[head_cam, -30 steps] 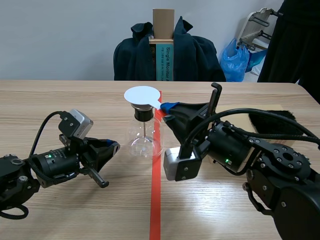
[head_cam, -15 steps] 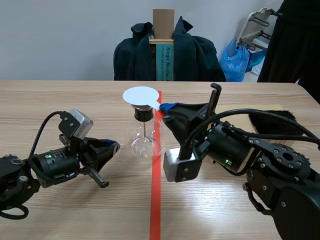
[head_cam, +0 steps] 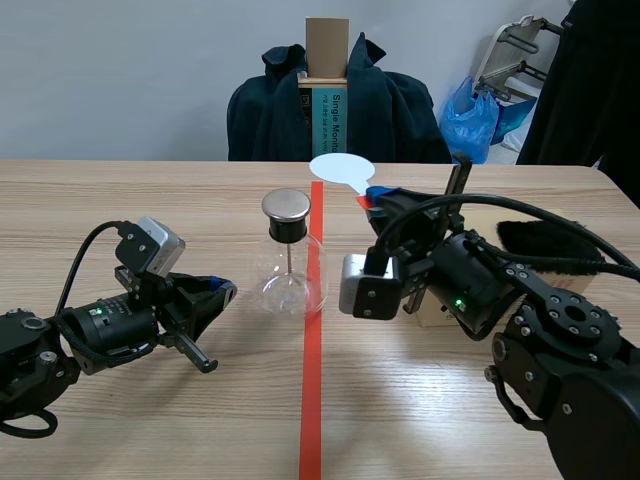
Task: Do the electroscope experiment.
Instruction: 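Move the plate toward and away from the electroscope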
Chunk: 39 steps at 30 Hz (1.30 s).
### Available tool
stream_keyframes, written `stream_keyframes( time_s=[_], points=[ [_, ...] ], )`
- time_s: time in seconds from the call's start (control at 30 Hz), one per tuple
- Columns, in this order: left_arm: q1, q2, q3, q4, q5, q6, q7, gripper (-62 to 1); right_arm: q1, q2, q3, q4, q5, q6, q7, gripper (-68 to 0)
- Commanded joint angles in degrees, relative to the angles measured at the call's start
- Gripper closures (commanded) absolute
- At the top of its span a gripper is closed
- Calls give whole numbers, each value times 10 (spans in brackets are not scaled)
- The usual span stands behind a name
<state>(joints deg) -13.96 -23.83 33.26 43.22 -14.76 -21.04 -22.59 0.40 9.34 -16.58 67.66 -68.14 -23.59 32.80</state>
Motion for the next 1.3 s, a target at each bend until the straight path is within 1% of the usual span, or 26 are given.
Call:
stream_keyframes(
  time_s=[0.0,0.17,0.33,0.47,0.53,0.6,0.73,0.8,0.9,0.97,1.03,1.17,1.27],
  points=[
    [-2,2,-4,14,-4,2,-8,-30,9,7,6,13,4,-8,-20,-8],
    [-2,2,-4,14,-4,3,-7,-30,9,7,21,13,4,-7,-61,-8],
    [-2,2,-4,14,-4,3,-8,-30,8,7,24,13,12,-4,-68,-8],
    [-2,2,-4,14,-4,3,-8,-30,5,22,26,14,54,-12,-61,-8],
    [-2,2,-4,14,-4,3,-8,-30,4,37,30,19,91,-24,-42,-8],
    [-2,2,-4,14,-4,3,-8,-30,-1,56,33,33,137,-37,-26,-8],
    [-2,2,-4,14,-4,3,-8,-30,-21,100,47,93,234,-44,-8,-9],
    [-2,2,-4,14,-4,3,-8,-30,-30,123,57,134,283,-63,-10,-8],
    [-2,2,-4,14,-4,3,-7,-30,-35,153,77,196,339,-109,-23,-8],
    [-2,2,-4,14,-4,3,-8,-30,-35,169,95,232,358,-128,-41,-8],
    [-1,2,-4,14,-4,3,-8,-30,-35,177,119,265,368,-146,-59,-8],
    [5,-2,-4,16,-4,3,-8,-30,-35,178,184,327,370,-146,-85,-8],
    [25,-21,-5,40,-5,2,-9,-30,-35,178,229,367,385,-143,-94,-8]
  ],
)
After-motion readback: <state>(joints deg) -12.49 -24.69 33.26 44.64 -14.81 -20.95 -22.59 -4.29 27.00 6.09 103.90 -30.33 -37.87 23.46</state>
